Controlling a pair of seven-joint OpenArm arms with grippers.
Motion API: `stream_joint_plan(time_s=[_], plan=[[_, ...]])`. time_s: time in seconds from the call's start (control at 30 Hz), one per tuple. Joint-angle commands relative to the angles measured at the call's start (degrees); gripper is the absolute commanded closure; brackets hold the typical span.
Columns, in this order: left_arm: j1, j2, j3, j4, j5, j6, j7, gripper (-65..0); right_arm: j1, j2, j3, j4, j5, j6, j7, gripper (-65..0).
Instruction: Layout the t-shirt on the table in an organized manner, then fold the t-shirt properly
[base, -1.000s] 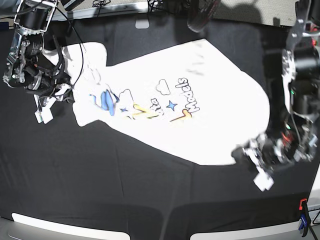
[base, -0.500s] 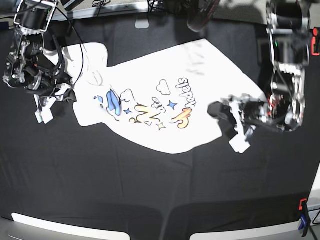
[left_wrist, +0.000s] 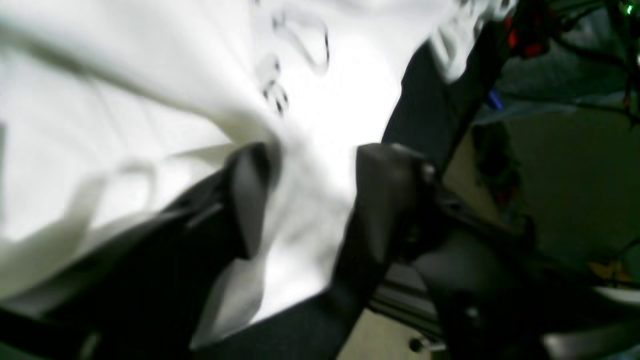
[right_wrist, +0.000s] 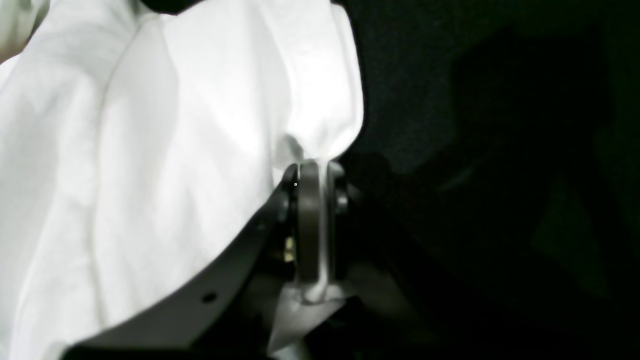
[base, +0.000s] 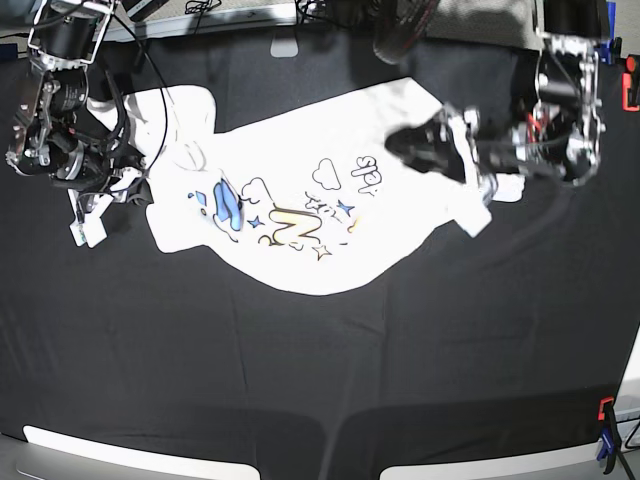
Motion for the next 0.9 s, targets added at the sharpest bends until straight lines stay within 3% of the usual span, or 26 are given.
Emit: stream_joint_plan(time_s=[0.0, 0.07, 0.2, 0.4, 0.47, 0.67, 0.73, 0.8, 0.87], plan=[[-0.9, -0.3, -0.2, 0.9, -2.2, -0.3, 0.1, -32.1, 0.5, 0.7, 0.0, 0.6, -0.1, 0.3, -0.9, 0.0], [-0.8, -0.3, -0.2, 0.9, -6.8, -0.3, 1.7, -32.0, 0.5, 0.7, 0.0, 0.6, -0.1, 0.3, -0.9, 0.0], [-2.0, -0.4, -0.2, 0.9, -21.7, -0.3, 1.7, -32.0, 0.6, 0.7, 0.0, 0.6, -0.1, 0.3, -0.9, 0.0], [-7.6, -1.2, -0.3, 0.9, -22.2, -0.3, 1.7, -32.0, 0.6, 0.7, 0.0, 0.6, -0.1, 0.3, -0.9, 0.0], [-10.0, -2.4, -0.3, 0.9, -18.1, -0.3, -1.9, -32.0, 0.6, 0.7, 0.0, 0.6, -0.1, 0.3, -0.9, 0.0], [-14.1, -5.9, -0.4, 0.9, 4.7, -0.3, -16.8, -32.0, 0.6, 0.7, 0.0, 0.6, -0.1, 0.3, -0.9, 0.0], [-13.8, -6.5, -0.4, 0.7, 11.4, 3.6, -21.3, -32.0, 0.6, 0.7, 0.0, 0.6, 0.0, 0.3, -0.9, 0.0], [-13.8, -6.3, -0.3, 0.7, 16.3, 8.3, -20.9, -32.0, 0.6, 0.7, 0.0, 0.6, -0.1, 0.3, -0.9, 0.0], [-13.7, -6.2, -0.3, 0.1, 17.1, 8.9, -19.6, -32.0, 0.6, 0.7, 0.0, 0.6, 0.0, 0.3, -0.9, 0.0]])
